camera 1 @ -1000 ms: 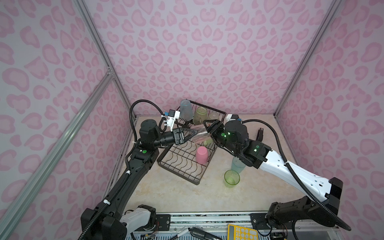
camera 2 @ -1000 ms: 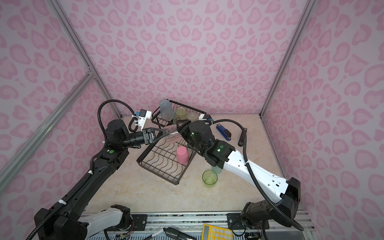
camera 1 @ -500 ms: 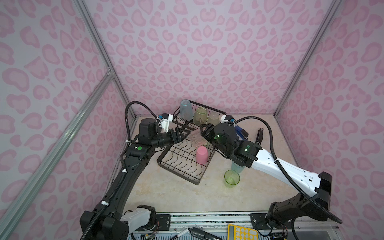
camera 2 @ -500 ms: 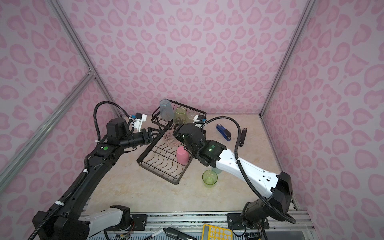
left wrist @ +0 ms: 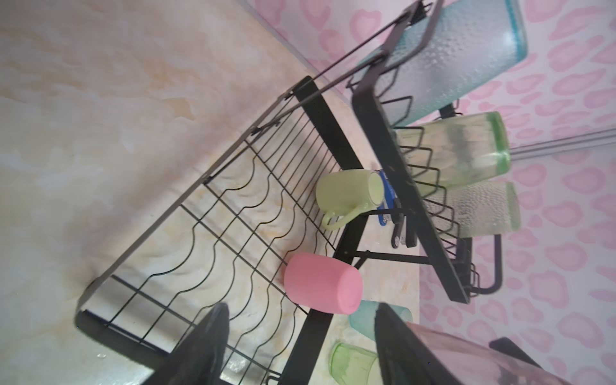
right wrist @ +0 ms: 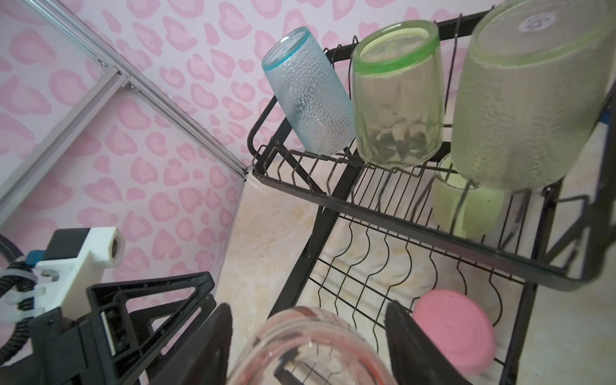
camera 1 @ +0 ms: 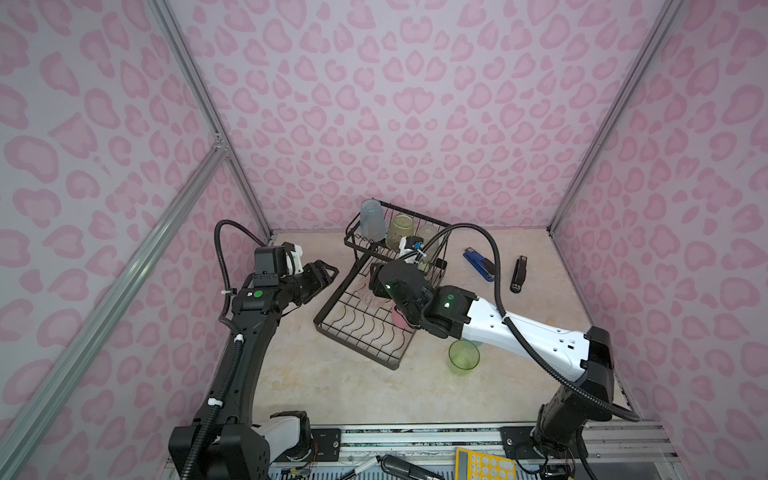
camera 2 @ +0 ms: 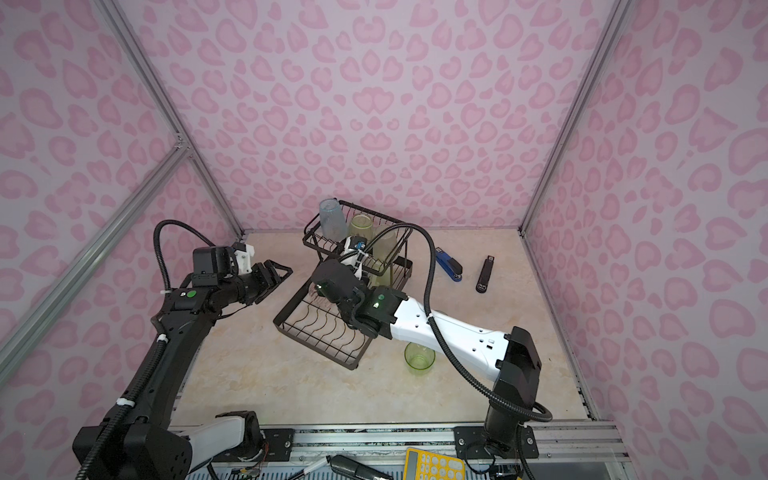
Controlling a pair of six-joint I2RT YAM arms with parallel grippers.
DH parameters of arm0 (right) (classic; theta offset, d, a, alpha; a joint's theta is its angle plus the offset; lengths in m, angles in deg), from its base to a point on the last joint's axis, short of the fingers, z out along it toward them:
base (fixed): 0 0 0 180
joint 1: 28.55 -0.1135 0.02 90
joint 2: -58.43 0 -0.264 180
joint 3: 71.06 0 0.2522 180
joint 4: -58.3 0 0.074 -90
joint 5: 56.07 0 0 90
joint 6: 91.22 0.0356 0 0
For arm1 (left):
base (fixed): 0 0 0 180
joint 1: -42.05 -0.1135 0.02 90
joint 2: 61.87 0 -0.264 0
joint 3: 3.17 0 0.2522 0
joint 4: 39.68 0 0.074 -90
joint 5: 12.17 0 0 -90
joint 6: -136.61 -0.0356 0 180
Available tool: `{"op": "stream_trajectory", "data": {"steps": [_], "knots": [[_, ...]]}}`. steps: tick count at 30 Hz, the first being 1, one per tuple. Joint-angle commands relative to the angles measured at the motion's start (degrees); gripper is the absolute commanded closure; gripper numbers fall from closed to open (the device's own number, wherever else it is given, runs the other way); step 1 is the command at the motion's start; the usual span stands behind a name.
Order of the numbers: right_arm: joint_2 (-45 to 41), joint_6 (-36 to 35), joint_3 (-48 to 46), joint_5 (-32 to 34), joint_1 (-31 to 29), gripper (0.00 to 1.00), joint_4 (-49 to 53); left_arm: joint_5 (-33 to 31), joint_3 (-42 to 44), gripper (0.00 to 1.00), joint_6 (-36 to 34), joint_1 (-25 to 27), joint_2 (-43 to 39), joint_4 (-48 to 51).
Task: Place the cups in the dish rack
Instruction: 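Carry the clear cup over the rack's lower tier with the right gripper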
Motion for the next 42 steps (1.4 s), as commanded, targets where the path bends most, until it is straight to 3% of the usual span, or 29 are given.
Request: {"op": "stream_trajectory", "data": {"steps": [1, 8, 21, 42], "knots": [[4.0, -4.29, 2.91, 3.31, -1.02, 0.46, 2.2, -3.34, 1.53, 0.29, -0.42, -2.37, 0.4, 1.76], [15.13, -10.02, 12.4, 6.05, -3.22, 0.46, 5.77, -5.73, 5.28, 0.29, 0.53, -6.21, 0.42, -0.12], [29.38, -18.68, 20.4, 11.0, -2.56, 0.47, 4.17, -6.29, 8.28, 0.29, 0.63, -7.48, -0.55, -3.11], [40.76, -28.13, 21.04, 16.42, 2.16, 0.46, -10.52, -4.44, 10.24, 0.29, 0.9, -7.54, -0.38, -6.25]]}}
